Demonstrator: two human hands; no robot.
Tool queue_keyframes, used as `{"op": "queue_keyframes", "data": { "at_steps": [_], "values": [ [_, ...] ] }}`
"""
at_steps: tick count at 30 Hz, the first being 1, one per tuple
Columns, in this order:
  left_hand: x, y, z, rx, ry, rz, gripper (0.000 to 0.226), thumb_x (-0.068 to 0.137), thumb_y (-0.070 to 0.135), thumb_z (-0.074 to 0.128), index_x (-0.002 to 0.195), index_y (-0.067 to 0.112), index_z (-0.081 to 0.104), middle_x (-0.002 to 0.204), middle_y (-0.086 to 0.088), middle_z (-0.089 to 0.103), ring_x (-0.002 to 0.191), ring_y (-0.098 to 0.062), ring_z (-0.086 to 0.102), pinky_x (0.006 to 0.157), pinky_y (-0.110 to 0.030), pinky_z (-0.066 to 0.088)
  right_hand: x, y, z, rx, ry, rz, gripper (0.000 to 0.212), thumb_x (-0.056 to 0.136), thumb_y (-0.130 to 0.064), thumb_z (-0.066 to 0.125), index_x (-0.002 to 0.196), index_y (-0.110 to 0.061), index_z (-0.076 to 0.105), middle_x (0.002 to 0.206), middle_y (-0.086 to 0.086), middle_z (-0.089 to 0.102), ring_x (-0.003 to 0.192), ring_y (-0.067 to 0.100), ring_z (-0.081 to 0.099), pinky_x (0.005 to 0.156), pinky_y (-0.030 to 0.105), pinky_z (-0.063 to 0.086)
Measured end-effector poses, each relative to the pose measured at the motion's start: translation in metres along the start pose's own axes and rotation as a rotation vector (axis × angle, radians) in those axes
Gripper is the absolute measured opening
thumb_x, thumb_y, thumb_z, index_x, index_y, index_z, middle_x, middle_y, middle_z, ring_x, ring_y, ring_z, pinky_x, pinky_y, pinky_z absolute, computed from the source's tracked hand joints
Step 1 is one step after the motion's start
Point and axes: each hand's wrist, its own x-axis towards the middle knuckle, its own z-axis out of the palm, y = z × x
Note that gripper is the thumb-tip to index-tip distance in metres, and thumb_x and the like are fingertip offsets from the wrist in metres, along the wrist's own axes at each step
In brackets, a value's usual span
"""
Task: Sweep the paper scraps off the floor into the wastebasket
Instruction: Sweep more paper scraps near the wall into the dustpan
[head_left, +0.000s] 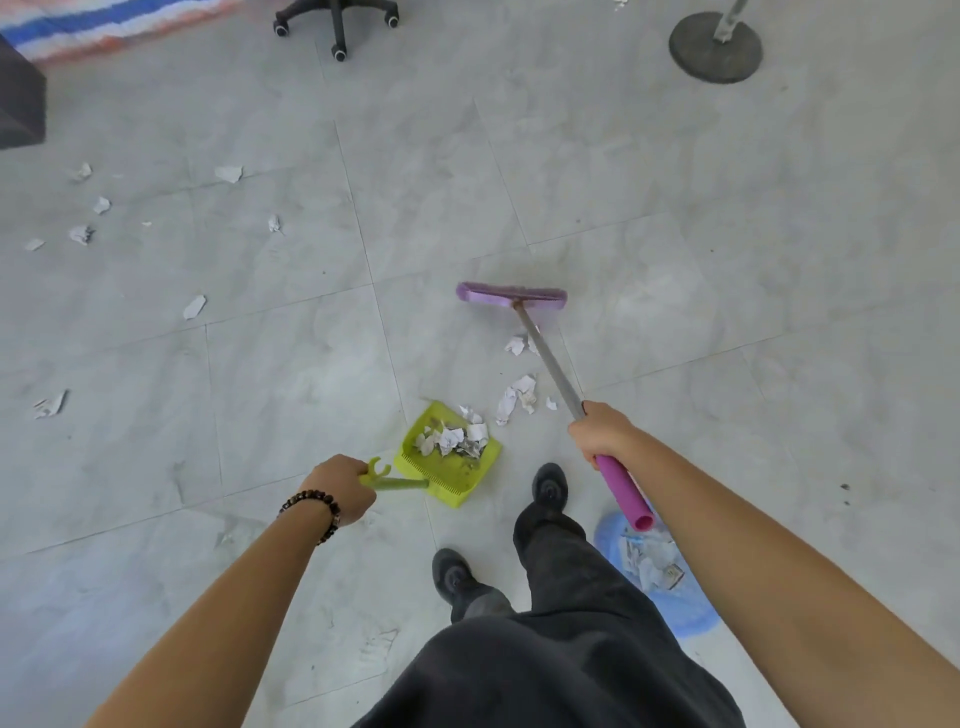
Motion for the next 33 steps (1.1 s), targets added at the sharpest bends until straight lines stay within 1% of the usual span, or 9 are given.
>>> {"op": "queue_keyframes", "data": {
  "at_steps": [4,6,10,13,15,18,20,25,33],
  "values": [
    [-0.006,0.014,0.019,0.018,0.068,-0.016,0.024,0.08,0.007,0.049,0.091,0.015,0.069,0.068,0.0,0.059,0.056,-0.016,0.052,0.047,-0.021,0.039,-0.005,0.006,0.019,-0.089,-0.055,0.102,0.008,0.082,0.002,0.052,0.088,-0.002,0.052,0.067,0.008,0.053,0.055,0.021,0.054,0.046,0.024,0.04],
    [-0.006,0.019,0.022,0.029,0.079,-0.024,0.024,0.08,0.006,0.048,0.088,0.016,0.068,0.069,-0.001,0.06,0.056,-0.016,0.053,0.046,-0.02,0.039,-0.014,0.017,0.037,-0.023,-0.115,0.112,0.014,0.079,0.007,0.052,0.073,-0.005,0.05,0.069,0.01,0.054,0.063,0.025,0.058,0.053,0.025,0.044],
    [0.001,0.024,0.018,0.061,0.09,-0.026,0.025,0.079,0.007,0.048,0.088,0.017,0.068,0.071,-0.002,0.062,0.057,-0.016,0.055,0.047,-0.021,0.041,-0.047,0.043,0.057,0.159,-0.194,0.085,0.025,0.087,0.004,0.047,0.077,-0.019,0.041,0.072,0.003,0.046,0.058,0.013,0.048,0.05,0.024,0.043],
    [0.004,0.021,0.015,0.088,0.086,-0.023,0.024,0.079,0.007,0.049,0.089,0.016,0.068,0.072,-0.001,0.062,0.059,-0.015,0.056,0.046,-0.021,0.039,-0.072,0.05,0.045,0.262,-0.371,0.077,0.028,0.085,0.018,0.046,0.077,-0.009,0.042,0.052,0.003,0.05,0.037,0.007,0.047,0.037,0.018,0.036],
    [0.004,0.015,0.015,0.092,0.08,-0.019,0.024,0.079,0.007,0.048,0.089,0.016,0.068,0.074,-0.002,0.063,0.063,-0.017,0.058,0.047,-0.021,0.041,-0.082,0.051,0.033,0.339,-0.439,0.115,0.019,0.087,0.016,0.044,0.091,-0.001,0.051,0.043,0.003,0.046,0.028,0.005,0.041,0.031,0.016,0.033],
    [0.001,0.008,0.016,0.098,0.075,-0.013,0.025,0.08,0.008,0.048,0.093,0.017,0.068,0.077,-0.002,0.064,0.064,-0.017,0.058,0.048,-0.022,0.041,-0.086,0.055,0.015,0.363,-0.518,0.216,0.059,0.087,0.003,0.043,0.142,-0.017,0.043,0.051,-0.002,0.032,0.031,0.003,0.031,0.032,0.014,0.03],
    [-0.001,0.007,0.016,0.113,0.077,-0.005,0.026,0.081,0.009,0.048,0.095,0.017,0.067,0.077,-0.001,0.063,0.065,-0.016,0.057,0.049,-0.022,0.04,-0.09,0.06,0.004,0.446,-0.587,0.23,0.067,0.089,0.0,0.042,0.15,-0.027,0.033,0.048,-0.007,0.03,0.032,0.001,0.029,0.031,0.012,0.029],
    [-0.007,0.004,0.017,0.109,0.047,-0.003,0.018,0.085,0.011,0.049,0.095,0.018,0.063,0.088,-0.003,0.066,0.069,-0.017,0.057,0.054,-0.023,0.044,-0.109,0.068,-0.016,0.61,-0.531,0.191,0.048,0.093,0.003,0.041,0.132,-0.025,0.048,0.047,-0.007,0.031,0.031,0.001,0.03,0.028,0.013,0.029],
    [-0.015,-0.016,0.025,0.159,0.029,0.01,0.024,0.083,0.008,0.046,0.094,0.016,0.066,0.076,0.001,0.059,0.065,-0.015,0.055,0.048,-0.022,0.039,-0.096,0.036,-0.005,0.483,-0.311,0.112,0.016,0.087,0.003,0.047,0.099,-0.008,0.049,0.047,-0.002,0.04,0.034,0.006,0.035,0.032,0.016,0.032]
  ]
}}
